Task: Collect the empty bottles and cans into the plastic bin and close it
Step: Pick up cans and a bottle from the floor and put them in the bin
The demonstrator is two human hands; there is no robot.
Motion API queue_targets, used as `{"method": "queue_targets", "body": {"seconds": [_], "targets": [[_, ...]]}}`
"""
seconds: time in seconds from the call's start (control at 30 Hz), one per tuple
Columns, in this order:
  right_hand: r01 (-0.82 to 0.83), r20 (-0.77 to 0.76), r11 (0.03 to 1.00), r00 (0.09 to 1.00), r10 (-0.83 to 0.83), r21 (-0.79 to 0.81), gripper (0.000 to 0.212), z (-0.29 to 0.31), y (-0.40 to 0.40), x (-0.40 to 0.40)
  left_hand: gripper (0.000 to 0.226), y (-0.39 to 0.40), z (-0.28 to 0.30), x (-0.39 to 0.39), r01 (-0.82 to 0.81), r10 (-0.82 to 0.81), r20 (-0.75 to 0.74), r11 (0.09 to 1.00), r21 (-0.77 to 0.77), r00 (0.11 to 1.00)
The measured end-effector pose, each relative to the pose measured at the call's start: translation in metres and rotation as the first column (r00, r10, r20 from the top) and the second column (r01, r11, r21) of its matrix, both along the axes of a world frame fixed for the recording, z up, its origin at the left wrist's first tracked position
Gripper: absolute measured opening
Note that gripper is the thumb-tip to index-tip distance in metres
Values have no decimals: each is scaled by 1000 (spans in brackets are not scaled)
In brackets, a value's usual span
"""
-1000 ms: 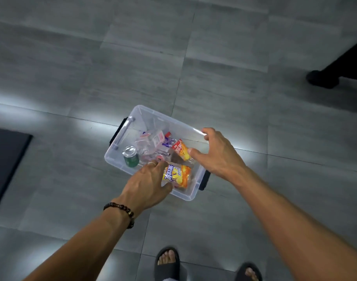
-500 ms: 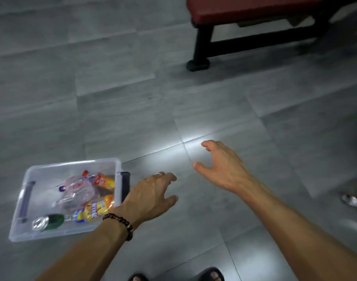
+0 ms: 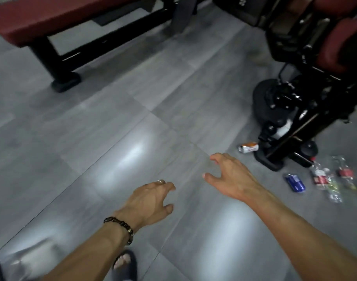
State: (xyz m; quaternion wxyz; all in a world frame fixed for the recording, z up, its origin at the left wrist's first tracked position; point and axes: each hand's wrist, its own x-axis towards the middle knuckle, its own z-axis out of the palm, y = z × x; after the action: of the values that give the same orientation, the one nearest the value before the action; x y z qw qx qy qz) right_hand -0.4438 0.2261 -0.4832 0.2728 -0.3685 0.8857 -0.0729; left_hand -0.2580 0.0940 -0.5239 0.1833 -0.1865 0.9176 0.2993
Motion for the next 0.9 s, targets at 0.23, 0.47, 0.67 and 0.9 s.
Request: {"method": "queue_targets", "body": {"seconds": [0.23, 0.47, 0.67, 0.9], "targets": [[271, -17, 962, 962, -271, 18, 59, -17, 64, -128, 51, 22, -19, -163, 249, -249, 7, 968, 26, 968], [477, 10, 879, 879, -477, -7, 60, -62, 140, -225, 53, 65, -58, -300, 391, -392, 46, 920, 29, 919], [585, 63, 811, 810, -584, 2, 61, -136, 219, -301, 54, 137, -129, -416, 398, -402, 59, 915, 70, 914], [593, 55, 805, 804, -591, -6, 62, -250, 248, -387, 64, 173, -268, -519, 354, -354, 51, 935, 9, 934]]}}
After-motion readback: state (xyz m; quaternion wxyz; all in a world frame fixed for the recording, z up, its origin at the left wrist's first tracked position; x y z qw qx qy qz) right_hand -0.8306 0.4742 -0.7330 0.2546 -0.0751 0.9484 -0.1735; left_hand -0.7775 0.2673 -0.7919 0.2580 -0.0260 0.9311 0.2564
